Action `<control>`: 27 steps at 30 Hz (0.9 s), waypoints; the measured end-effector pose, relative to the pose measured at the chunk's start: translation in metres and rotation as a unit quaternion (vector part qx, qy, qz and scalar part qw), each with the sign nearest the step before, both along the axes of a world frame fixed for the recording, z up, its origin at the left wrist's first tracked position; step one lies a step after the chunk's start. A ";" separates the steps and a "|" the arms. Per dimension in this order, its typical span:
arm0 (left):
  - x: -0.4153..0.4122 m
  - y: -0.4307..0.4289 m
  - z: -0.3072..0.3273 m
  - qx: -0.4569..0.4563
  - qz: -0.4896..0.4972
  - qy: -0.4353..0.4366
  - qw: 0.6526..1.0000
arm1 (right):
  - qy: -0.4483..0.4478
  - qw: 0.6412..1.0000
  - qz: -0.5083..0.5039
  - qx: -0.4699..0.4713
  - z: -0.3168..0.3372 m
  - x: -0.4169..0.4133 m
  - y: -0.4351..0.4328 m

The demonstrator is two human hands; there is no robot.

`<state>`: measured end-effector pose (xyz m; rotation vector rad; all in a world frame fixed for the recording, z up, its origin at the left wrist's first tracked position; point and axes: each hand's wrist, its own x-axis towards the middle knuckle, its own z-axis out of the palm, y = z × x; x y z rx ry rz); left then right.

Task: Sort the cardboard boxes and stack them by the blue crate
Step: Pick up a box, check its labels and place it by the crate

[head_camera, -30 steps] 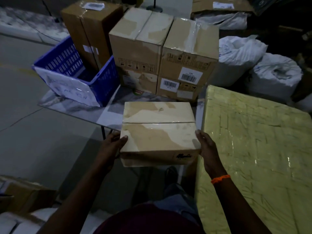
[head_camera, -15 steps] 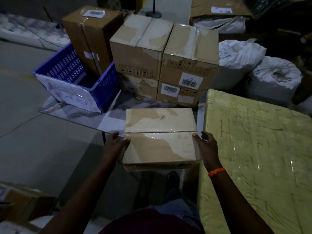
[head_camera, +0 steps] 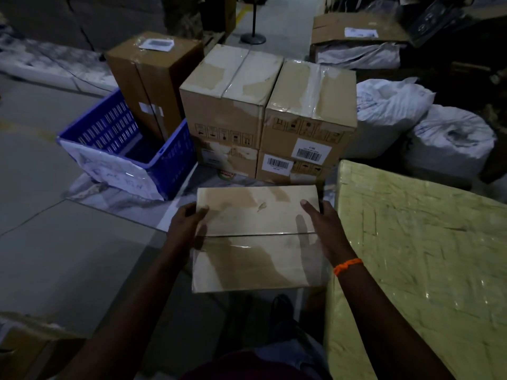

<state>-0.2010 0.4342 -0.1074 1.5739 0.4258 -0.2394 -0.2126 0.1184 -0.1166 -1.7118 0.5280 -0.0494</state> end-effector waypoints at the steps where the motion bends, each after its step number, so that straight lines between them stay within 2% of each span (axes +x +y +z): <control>1: 0.000 0.001 0.005 -0.020 0.014 -0.009 1.000 | -0.018 1.000 -0.007 0.016 0.007 -0.001 0.000; 8: 0.004 0.002 0.037 -0.094 0.069 -0.061 0.991 | -0.099 0.990 -0.061 0.084 0.048 -0.008 0.002; 16: -0.022 -0.002 0.011 -0.024 0.040 -0.051 0.998 | -0.070 0.990 -0.106 0.068 0.022 -0.049 0.004; 21: -0.038 -0.002 0.002 0.010 0.024 -0.080 0.996 | -0.063 0.992 -0.108 0.032 0.004 -0.072 0.000; 27: -0.033 0.000 0.006 0.036 0.006 -0.085 0.996 | -0.076 0.990 -0.112 -0.031 0.006 -0.062 0.002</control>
